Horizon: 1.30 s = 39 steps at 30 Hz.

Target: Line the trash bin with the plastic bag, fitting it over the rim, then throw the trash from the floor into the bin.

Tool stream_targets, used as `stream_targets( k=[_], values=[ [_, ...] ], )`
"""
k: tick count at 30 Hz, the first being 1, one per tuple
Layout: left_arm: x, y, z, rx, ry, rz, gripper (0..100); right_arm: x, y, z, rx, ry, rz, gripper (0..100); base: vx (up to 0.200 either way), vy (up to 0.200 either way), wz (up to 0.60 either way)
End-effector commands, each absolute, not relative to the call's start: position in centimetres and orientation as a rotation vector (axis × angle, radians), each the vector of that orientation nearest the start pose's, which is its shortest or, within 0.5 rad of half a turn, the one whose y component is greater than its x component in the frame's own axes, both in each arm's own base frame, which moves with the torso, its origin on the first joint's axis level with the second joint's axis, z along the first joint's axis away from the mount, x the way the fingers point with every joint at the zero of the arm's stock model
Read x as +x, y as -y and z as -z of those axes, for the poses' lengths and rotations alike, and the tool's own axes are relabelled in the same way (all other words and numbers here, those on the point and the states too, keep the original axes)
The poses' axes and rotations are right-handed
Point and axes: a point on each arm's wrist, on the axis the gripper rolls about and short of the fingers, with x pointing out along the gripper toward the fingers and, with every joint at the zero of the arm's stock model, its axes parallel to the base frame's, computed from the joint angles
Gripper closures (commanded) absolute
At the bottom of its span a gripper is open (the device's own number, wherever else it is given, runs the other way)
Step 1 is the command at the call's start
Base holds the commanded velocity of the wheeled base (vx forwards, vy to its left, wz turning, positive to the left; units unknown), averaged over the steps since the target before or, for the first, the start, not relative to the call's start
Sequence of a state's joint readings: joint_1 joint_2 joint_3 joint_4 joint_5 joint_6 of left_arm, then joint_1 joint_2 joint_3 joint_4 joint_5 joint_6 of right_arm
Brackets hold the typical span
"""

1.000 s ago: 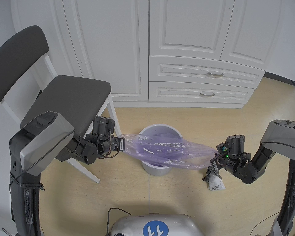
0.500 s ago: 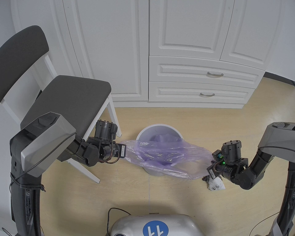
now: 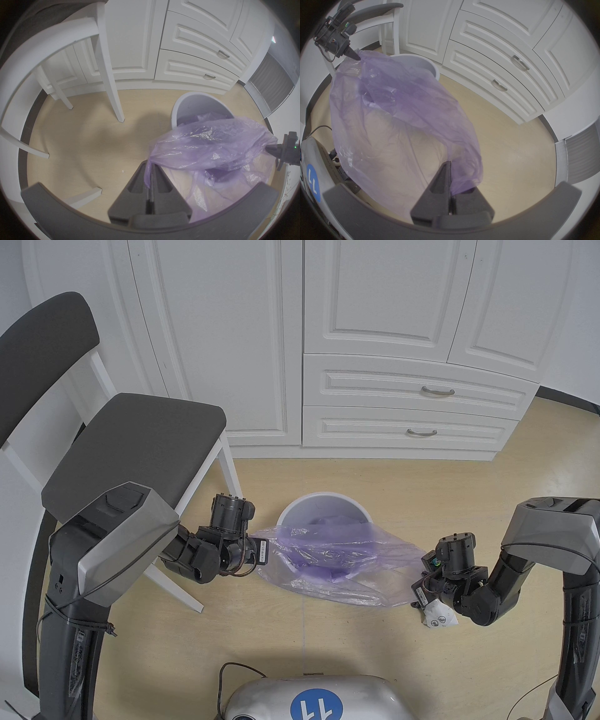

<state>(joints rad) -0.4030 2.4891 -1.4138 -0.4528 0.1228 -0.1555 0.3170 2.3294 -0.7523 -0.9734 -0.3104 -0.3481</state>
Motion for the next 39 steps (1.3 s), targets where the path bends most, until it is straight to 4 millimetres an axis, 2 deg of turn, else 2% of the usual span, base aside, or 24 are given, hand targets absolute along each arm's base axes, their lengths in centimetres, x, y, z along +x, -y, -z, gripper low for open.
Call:
stream_targets(
  k=[1, 5, 10, 11, 13, 18, 23, 27, 32, 39],
  values=[
    [43.4, 18.7, 1.2, 0.016, -0.646, 0.228, 100, 35.0, -11.0, 3.2, -0.517, -0.604, -0.112, 100, 0.0, 0.0, 0.0],
    [43.5, 19.0, 1.3, 0.012, -0.633, 0.232, 100, 34.7, -11.1, 3.5, -0.515, -0.612, -0.124, 100, 0.0, 0.0, 0.0],
    [43.6, 18.7, -0.9, -0.043, -0.554, 0.228, 100, 34.2, -10.8, 2.9, -0.513, -0.586, -0.124, 100, 0.0, 0.0, 0.0],
    [43.6, 18.7, -1.0, -0.043, -0.551, 0.229, 100, 34.2, -10.8, 2.9, -0.513, -0.585, -0.124, 0, 0.0, 0.0, 0.0],
    [43.2, 18.5, -1.9, -0.049, -0.54, 0.231, 100, 34.1, -10.8, 2.2, -0.497, -0.561, -0.146, 0, 0.0, 0.0, 0.0],
    [43.2, 18.6, -2.1, -0.051, -0.533, 0.235, 100, 34.4, -9.2, 0.9, -0.436, -0.53, -0.223, 0, 0.0, 0.0, 0.0],
    [43.6, 18.7, -1.9, -0.069, -0.497, 0.237, 100, 33.8, -7.1, 0.0, -0.301, -0.414, -0.504, 0, 0.0, 0.0, 0.0],
    [43.8, 18.6, -2.0, -0.077, -0.488, 0.231, 100, 33.8, -6.6, 0.1, -0.259, -0.287, -0.592, 0, 0.0, 0.0, 0.0],
    [44.0, 18.3, -2.0, -0.083, -0.483, 0.225, 100, 34.2, -8.4, -0.1, -0.207, -0.189, -0.612, 0, 0.0, 0.0, 0.0],
    [43.9, 18.2, -2.2, -0.094, -0.485, 0.22, 100, 34.1, -12.8, -1.2, -0.176, -0.105, -0.53, 0, 0.0, 0.0, 0.0]
  ],
)
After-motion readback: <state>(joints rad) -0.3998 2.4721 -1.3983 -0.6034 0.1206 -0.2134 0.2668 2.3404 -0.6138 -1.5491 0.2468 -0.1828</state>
